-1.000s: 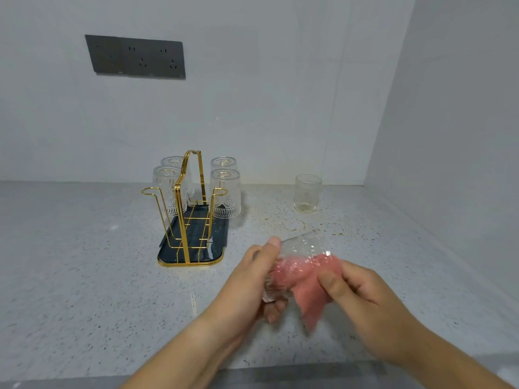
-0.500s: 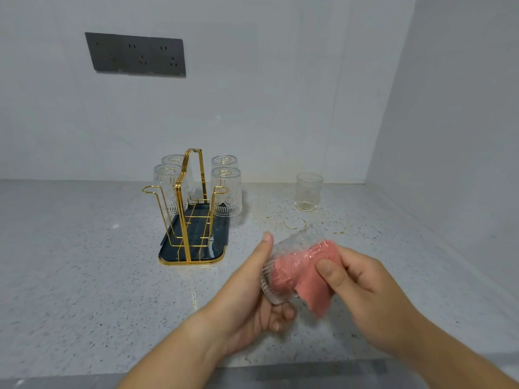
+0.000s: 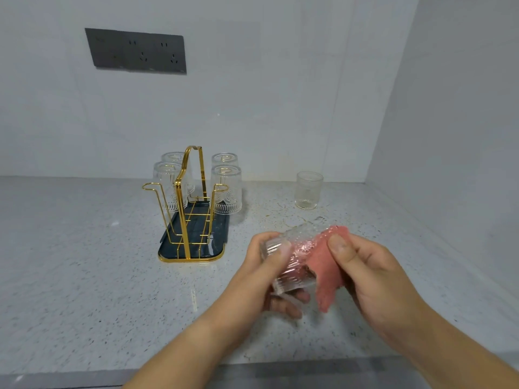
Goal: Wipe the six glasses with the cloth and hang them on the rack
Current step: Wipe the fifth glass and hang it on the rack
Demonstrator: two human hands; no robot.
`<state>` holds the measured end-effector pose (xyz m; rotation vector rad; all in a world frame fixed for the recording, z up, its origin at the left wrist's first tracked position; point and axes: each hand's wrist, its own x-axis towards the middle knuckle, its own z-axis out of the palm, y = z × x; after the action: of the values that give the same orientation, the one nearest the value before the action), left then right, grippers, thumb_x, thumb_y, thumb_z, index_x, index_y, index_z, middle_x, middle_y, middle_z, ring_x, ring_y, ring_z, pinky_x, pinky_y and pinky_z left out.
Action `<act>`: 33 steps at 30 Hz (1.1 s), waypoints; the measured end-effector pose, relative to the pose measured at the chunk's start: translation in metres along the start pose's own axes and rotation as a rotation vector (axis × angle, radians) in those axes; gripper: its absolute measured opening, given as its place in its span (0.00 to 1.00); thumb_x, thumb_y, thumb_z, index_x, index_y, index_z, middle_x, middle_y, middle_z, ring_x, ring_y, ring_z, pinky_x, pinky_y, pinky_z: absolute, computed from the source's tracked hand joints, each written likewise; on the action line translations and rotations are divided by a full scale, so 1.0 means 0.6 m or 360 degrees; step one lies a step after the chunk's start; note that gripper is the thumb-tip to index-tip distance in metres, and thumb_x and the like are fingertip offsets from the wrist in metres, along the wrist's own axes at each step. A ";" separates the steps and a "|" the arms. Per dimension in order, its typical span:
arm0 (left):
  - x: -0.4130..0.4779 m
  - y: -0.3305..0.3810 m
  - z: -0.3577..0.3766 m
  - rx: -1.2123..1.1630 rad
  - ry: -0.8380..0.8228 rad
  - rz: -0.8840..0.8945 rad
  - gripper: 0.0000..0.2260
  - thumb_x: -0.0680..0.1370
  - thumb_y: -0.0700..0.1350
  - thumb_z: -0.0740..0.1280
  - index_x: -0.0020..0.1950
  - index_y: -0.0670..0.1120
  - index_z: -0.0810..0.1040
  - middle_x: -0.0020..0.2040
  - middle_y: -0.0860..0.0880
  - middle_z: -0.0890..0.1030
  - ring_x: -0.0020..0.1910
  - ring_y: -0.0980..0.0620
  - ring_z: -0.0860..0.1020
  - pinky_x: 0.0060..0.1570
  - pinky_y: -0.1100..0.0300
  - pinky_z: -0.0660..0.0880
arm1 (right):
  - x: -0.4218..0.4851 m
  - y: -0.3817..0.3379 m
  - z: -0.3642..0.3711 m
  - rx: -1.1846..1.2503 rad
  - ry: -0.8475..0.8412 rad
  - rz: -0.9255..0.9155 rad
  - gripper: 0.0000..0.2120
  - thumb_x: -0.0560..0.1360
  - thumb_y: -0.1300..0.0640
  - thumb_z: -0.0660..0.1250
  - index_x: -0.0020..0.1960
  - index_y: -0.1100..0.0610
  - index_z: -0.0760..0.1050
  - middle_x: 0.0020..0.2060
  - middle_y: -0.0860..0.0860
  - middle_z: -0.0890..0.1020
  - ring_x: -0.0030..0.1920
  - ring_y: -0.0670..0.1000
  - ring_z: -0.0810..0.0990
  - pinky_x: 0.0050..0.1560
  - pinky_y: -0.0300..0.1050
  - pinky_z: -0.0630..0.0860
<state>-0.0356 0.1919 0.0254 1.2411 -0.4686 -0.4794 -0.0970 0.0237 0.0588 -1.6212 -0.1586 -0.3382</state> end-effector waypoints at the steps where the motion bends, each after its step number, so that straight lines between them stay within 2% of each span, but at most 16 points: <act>1: 0.000 0.007 0.002 -0.0071 -0.0026 -0.0157 0.27 0.76 0.67 0.69 0.65 0.49 0.72 0.48 0.46 0.86 0.39 0.42 0.84 0.35 0.50 0.83 | -0.002 0.001 0.000 -0.0040 0.0000 -0.0044 0.20 0.80 0.48 0.60 0.38 0.58 0.81 0.28 0.61 0.82 0.30 0.60 0.81 0.38 0.47 0.80; 3: 0.002 0.014 0.001 -0.0119 -0.0098 -0.0337 0.26 0.79 0.67 0.65 0.61 0.45 0.76 0.42 0.45 0.85 0.31 0.46 0.81 0.28 0.57 0.80 | -0.006 0.004 -0.001 -0.0136 -0.0039 -0.0105 0.20 0.82 0.50 0.60 0.39 0.58 0.81 0.28 0.59 0.82 0.29 0.58 0.81 0.36 0.46 0.80; 6: 0.001 0.012 -0.006 -0.0160 -0.0068 -0.0180 0.20 0.76 0.58 0.71 0.59 0.44 0.73 0.40 0.47 0.83 0.31 0.49 0.80 0.27 0.58 0.79 | -0.007 0.006 -0.003 -0.0192 -0.0071 -0.0115 0.19 0.82 0.51 0.60 0.39 0.57 0.81 0.30 0.59 0.83 0.31 0.56 0.82 0.39 0.43 0.80; 8: 0.000 0.007 -0.012 0.0108 -0.0029 0.0067 0.20 0.75 0.50 0.74 0.61 0.45 0.70 0.44 0.50 0.84 0.38 0.51 0.82 0.36 0.57 0.81 | -0.006 0.008 -0.005 -0.0182 -0.0033 -0.0072 0.18 0.80 0.50 0.60 0.39 0.57 0.82 0.31 0.59 0.84 0.33 0.55 0.83 0.41 0.39 0.79; 10: -0.002 -0.006 -0.019 0.0618 -0.0010 0.0333 0.24 0.76 0.44 0.77 0.66 0.51 0.68 0.52 0.59 0.82 0.47 0.58 0.83 0.48 0.61 0.80 | -0.004 0.011 -0.005 -0.0112 -0.0029 0.0002 0.19 0.80 0.49 0.60 0.39 0.58 0.82 0.30 0.60 0.84 0.33 0.58 0.83 0.42 0.42 0.81; 12: -0.005 -0.016 -0.023 0.1124 0.0073 0.0553 0.30 0.75 0.47 0.78 0.69 0.60 0.65 0.60 0.61 0.77 0.58 0.60 0.80 0.59 0.65 0.76 | 0.000 0.012 -0.003 -0.0035 -0.0003 0.0076 0.21 0.80 0.47 0.59 0.38 0.59 0.82 0.28 0.64 0.81 0.32 0.61 0.82 0.43 0.45 0.81; 13: -0.004 -0.018 -0.024 0.1182 0.0102 0.0584 0.31 0.74 0.49 0.78 0.70 0.62 0.64 0.63 0.59 0.75 0.61 0.60 0.79 0.62 0.65 0.75 | 0.002 0.012 -0.002 0.0000 0.0025 0.0108 0.22 0.79 0.47 0.60 0.37 0.59 0.82 0.27 0.65 0.81 0.32 0.60 0.81 0.43 0.44 0.80; 15: -0.001 -0.015 -0.021 0.0855 0.0063 0.0406 0.29 0.74 0.51 0.79 0.68 0.61 0.66 0.61 0.55 0.79 0.56 0.60 0.82 0.59 0.59 0.80 | 0.004 0.013 -0.001 0.0017 0.0059 0.0129 0.22 0.79 0.46 0.61 0.35 0.58 0.82 0.26 0.64 0.81 0.33 0.60 0.81 0.43 0.44 0.80; 18: 0.006 -0.010 -0.010 0.0138 -0.0060 -0.0163 0.33 0.72 0.66 0.72 0.69 0.51 0.67 0.57 0.38 0.84 0.46 0.42 0.85 0.44 0.40 0.85 | 0.003 0.016 -0.001 -0.0058 0.0035 0.0070 0.21 0.79 0.47 0.61 0.38 0.61 0.81 0.28 0.61 0.82 0.33 0.60 0.82 0.40 0.43 0.80; 21: 0.003 -0.007 -0.008 -0.0193 -0.0209 -0.0506 0.39 0.73 0.68 0.69 0.70 0.38 0.71 0.52 0.36 0.82 0.34 0.42 0.83 0.31 0.54 0.82 | -0.003 0.017 -0.001 -0.0116 0.0030 -0.0010 0.21 0.82 0.47 0.62 0.39 0.61 0.81 0.30 0.61 0.83 0.32 0.60 0.81 0.37 0.44 0.80; 24: 0.002 -0.002 -0.010 -0.0389 -0.0138 -0.0303 0.32 0.72 0.55 0.76 0.69 0.39 0.72 0.46 0.41 0.83 0.34 0.46 0.83 0.30 0.55 0.82 | -0.004 0.013 -0.004 -0.0142 -0.0006 -0.0050 0.20 0.81 0.46 0.62 0.39 0.59 0.81 0.29 0.58 0.83 0.32 0.58 0.82 0.38 0.45 0.80; 26: 0.001 0.001 -0.013 -0.0117 -0.0078 -0.0041 0.28 0.71 0.48 0.79 0.66 0.43 0.71 0.48 0.45 0.84 0.41 0.48 0.84 0.38 0.54 0.84 | -0.002 0.011 -0.005 -0.0134 0.0012 -0.0031 0.20 0.81 0.47 0.62 0.39 0.58 0.83 0.31 0.57 0.84 0.34 0.56 0.83 0.41 0.41 0.80; 28: 0.002 -0.003 -0.015 0.0537 -0.0010 0.0252 0.28 0.74 0.43 0.79 0.67 0.50 0.67 0.55 0.54 0.82 0.50 0.56 0.84 0.50 0.59 0.82 | 0.001 0.011 -0.006 -0.0076 0.0028 -0.0006 0.21 0.79 0.48 0.61 0.38 0.59 0.82 0.30 0.62 0.83 0.34 0.65 0.83 0.42 0.44 0.82; 30: 0.000 -0.010 -0.023 0.1372 0.0111 0.0668 0.32 0.76 0.49 0.77 0.71 0.59 0.61 0.63 0.60 0.73 0.59 0.62 0.78 0.58 0.68 0.75 | 0.004 0.008 -0.004 0.0006 0.0056 0.0057 0.23 0.79 0.46 0.60 0.35 0.59 0.82 0.27 0.67 0.80 0.35 0.73 0.79 0.45 0.50 0.83; 31: -0.003 -0.011 -0.025 0.1576 0.0126 0.0823 0.33 0.76 0.51 0.76 0.73 0.63 0.59 0.65 0.61 0.69 0.62 0.63 0.75 0.58 0.71 0.73 | 0.005 0.007 -0.003 0.0050 0.0082 0.0100 0.23 0.78 0.45 0.61 0.34 0.58 0.82 0.26 0.67 0.79 0.36 0.75 0.77 0.45 0.51 0.83; 33: -0.007 -0.003 -0.023 0.1430 0.0061 0.0681 0.34 0.76 0.50 0.78 0.71 0.65 0.59 0.65 0.62 0.69 0.60 0.64 0.76 0.56 0.68 0.74 | 0.007 0.008 -0.003 0.0034 0.0120 0.0125 0.23 0.76 0.41 0.62 0.34 0.57 0.82 0.26 0.65 0.80 0.34 0.73 0.78 0.43 0.50 0.82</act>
<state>-0.0312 0.2045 0.0196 1.9316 -0.9476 0.1618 -0.0916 0.0209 0.0556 -1.5863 -0.0410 -0.3359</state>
